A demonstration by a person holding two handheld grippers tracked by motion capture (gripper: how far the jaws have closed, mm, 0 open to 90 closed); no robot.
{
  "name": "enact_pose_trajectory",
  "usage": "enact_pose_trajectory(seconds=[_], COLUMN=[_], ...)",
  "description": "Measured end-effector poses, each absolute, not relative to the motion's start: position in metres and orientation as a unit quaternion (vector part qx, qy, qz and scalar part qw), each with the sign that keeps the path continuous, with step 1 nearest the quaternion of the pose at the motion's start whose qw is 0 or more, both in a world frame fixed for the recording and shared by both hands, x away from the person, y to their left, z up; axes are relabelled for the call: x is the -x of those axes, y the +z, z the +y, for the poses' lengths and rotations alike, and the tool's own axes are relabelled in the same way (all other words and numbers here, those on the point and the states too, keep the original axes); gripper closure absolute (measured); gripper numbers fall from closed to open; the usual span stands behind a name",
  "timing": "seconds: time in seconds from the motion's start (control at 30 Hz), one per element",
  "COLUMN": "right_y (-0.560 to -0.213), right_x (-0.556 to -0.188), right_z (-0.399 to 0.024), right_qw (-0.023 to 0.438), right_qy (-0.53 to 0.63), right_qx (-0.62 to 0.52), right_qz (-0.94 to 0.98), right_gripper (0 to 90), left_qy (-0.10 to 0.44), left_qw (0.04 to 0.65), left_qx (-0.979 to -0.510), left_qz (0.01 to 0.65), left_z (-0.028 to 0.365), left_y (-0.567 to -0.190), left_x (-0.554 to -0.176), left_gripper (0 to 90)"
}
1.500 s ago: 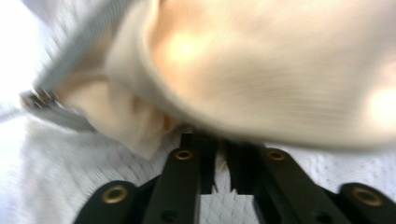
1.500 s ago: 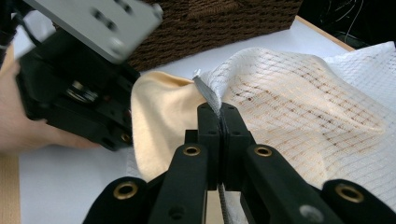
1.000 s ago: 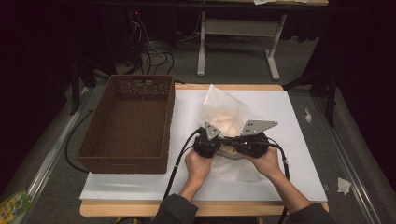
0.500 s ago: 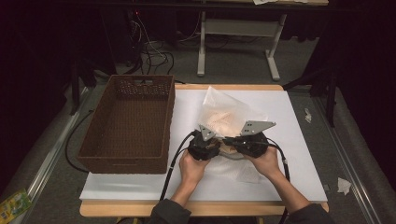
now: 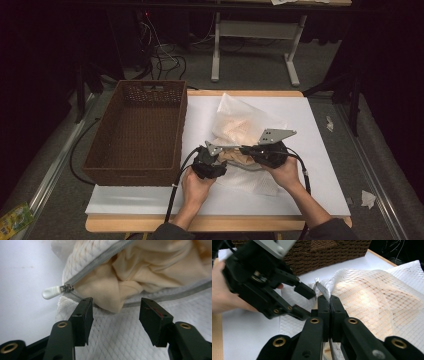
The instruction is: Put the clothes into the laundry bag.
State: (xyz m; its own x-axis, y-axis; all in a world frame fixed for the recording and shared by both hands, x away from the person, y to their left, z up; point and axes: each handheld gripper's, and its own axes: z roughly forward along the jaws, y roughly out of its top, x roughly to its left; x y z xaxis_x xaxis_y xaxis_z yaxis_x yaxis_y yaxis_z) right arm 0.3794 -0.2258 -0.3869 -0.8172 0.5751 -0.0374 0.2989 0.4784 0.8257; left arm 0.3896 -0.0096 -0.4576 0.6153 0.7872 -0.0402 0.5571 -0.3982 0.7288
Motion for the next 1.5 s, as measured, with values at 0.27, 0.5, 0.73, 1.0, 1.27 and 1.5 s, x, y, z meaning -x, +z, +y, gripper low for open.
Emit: enact_pose_trajectory(seconds=[0.27,0.5,0.73,1.0,1.27,1.5], right_y=[-0.388,-0.388,-0.377,-0.381,-0.395,-0.395], right_x=[-0.381,-0.384,-0.381,-0.377,-0.38,-0.383], right_z=[-0.226,-0.228,-0.229,-0.228,-0.23,-0.232], right_qw=[0.151,0.15,0.153,0.141,0.137,0.146], right_qy=[0.439,0.443,0.449,0.436,0.424,0.433], right_qx=[-0.262,-0.26,-0.254,-0.246,-0.261,-0.267], right_qz=[0.846,0.845,0.843,0.854,0.856,0.848], right_gripper=[89.9,89.9,90.0,90.0,90.0,89.9], left_qy=[0.134,0.153,0.161,0.214,0.181,0.184], left_qw=[0.366,0.421,0.493,0.394,0.41,0.457], left_qx=[-0.819,-0.816,-0.776,-0.795,-0.794,-0.796], left_qz=[0.42,0.365,0.359,0.409,0.411,0.351], left_z=[-0.018,-0.02,-0.031,-0.062,-0.039,-0.03], left_y=[-0.471,-0.449,-0.432,-0.469,-0.465,-0.448], left_x=[-0.407,-0.391,-0.402,-0.45,-0.433,-0.394], left_gripper=[67.4,84.3,84.3,84.9,73.3,60.4])
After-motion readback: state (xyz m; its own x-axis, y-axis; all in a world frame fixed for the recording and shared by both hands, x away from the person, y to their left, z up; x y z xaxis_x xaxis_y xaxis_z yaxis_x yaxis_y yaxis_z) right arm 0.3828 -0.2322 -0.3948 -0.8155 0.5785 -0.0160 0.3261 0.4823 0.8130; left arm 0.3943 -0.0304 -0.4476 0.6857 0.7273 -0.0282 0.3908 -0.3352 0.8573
